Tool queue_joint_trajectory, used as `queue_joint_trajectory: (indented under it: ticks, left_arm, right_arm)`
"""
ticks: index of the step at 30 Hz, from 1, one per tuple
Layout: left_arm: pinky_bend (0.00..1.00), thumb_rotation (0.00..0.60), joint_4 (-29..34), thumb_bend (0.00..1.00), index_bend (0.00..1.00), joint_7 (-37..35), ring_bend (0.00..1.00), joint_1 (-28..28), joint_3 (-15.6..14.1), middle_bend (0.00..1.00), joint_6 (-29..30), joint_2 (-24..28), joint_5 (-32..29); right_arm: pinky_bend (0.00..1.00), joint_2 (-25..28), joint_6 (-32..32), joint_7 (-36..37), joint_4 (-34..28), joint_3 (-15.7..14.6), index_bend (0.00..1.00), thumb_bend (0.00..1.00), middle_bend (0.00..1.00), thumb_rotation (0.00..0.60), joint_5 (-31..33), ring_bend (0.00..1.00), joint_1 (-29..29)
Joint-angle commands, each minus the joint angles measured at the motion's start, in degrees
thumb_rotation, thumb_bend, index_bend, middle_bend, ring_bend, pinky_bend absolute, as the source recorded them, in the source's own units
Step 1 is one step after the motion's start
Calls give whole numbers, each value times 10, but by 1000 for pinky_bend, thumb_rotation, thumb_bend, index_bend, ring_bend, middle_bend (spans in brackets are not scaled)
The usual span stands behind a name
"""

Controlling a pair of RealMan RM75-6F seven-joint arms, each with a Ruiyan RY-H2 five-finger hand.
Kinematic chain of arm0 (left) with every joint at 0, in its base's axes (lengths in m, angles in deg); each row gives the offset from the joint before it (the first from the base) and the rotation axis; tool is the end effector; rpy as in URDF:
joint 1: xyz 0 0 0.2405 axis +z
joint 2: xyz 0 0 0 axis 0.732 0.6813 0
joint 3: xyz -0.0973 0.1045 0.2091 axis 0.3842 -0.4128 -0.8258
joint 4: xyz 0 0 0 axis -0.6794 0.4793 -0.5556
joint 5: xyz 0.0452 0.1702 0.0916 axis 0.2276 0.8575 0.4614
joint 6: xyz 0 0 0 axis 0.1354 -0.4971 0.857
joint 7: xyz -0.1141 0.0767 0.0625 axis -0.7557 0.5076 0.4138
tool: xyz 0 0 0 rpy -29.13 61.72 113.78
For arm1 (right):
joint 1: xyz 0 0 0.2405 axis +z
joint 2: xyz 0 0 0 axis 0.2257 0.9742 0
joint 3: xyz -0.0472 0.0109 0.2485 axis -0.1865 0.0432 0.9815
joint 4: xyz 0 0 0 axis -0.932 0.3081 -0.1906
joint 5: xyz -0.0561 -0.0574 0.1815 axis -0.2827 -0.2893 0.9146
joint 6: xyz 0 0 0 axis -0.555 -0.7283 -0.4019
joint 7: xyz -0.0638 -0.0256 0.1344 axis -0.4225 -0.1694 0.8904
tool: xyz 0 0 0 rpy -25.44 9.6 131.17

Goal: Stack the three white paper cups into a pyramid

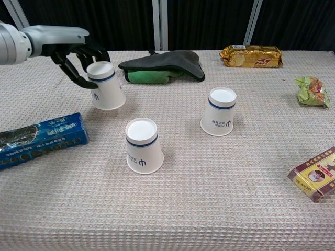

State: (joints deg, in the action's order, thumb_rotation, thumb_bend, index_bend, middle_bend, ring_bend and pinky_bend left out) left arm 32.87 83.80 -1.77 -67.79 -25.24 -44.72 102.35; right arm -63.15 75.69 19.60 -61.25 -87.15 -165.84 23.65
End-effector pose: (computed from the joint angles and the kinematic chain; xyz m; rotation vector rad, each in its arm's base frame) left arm -0.1379 0.3840 0.0237 -1.9694 -1.1724 -0.9144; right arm -0.2814 -0.1960 0.1061 1.5977 -0.9929 1.1873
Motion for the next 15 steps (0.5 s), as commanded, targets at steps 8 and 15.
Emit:
queue_joint_trajectory:
  ticks: [8,15]
  left_arm:
    - [294,600,-21,299,395,66,353,-30,-14,451,23,-68,-6]
    - [277,600,-4,272,381,80,316,-34,-26,425,24,-67,-4]
  right_arm:
    - [0,0,8,10,8,-3,0,221,143,600,2,0,-10]
    - [0,-1,8,15,13,-5,0,222,143,600,2,0,-12]
